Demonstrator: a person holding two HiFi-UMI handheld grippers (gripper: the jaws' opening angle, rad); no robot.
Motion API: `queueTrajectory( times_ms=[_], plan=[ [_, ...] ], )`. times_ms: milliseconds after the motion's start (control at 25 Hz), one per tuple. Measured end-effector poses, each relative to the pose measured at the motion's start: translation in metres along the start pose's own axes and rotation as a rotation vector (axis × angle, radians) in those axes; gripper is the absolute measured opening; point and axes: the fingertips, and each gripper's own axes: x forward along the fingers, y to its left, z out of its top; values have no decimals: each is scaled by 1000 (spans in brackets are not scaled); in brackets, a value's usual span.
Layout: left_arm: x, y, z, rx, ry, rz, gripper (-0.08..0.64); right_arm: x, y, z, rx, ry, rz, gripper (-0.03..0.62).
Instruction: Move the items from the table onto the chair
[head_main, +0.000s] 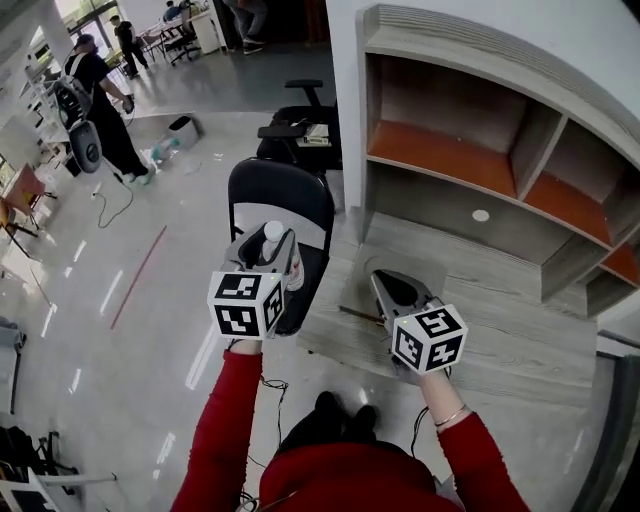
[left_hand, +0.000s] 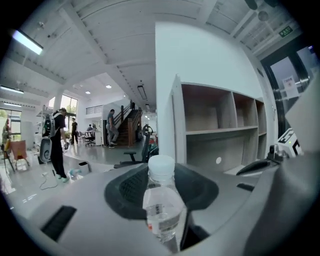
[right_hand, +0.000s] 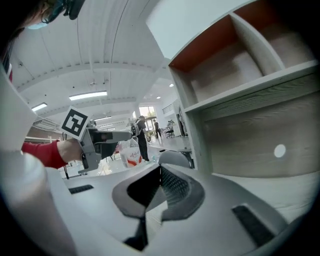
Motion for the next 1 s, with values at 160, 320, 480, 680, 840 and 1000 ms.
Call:
queueTrajectory(
  times_ms=[160,320,480,680,840,1000],
  plan=[
    [-18,51,-29,9,49,64,169,35,37,-6,-18,30,75,12],
    [-19,96,-61,-12,67,64,169,74,62,-13,-23,53,92,12],
    [-8,134,-91,-8,78,4,167,120,83,-26,-23,74,61,12],
    [19,175,-108,4,63,-112,167,189,103,-33,22,79,-27,12],
    [36,190,-121,40,50,-186,167,214,115,-45,52,86,-103,12],
    [62,193,-151,51,74,-253,167,230,110,-61,94,93,-168,12]
  ],
)
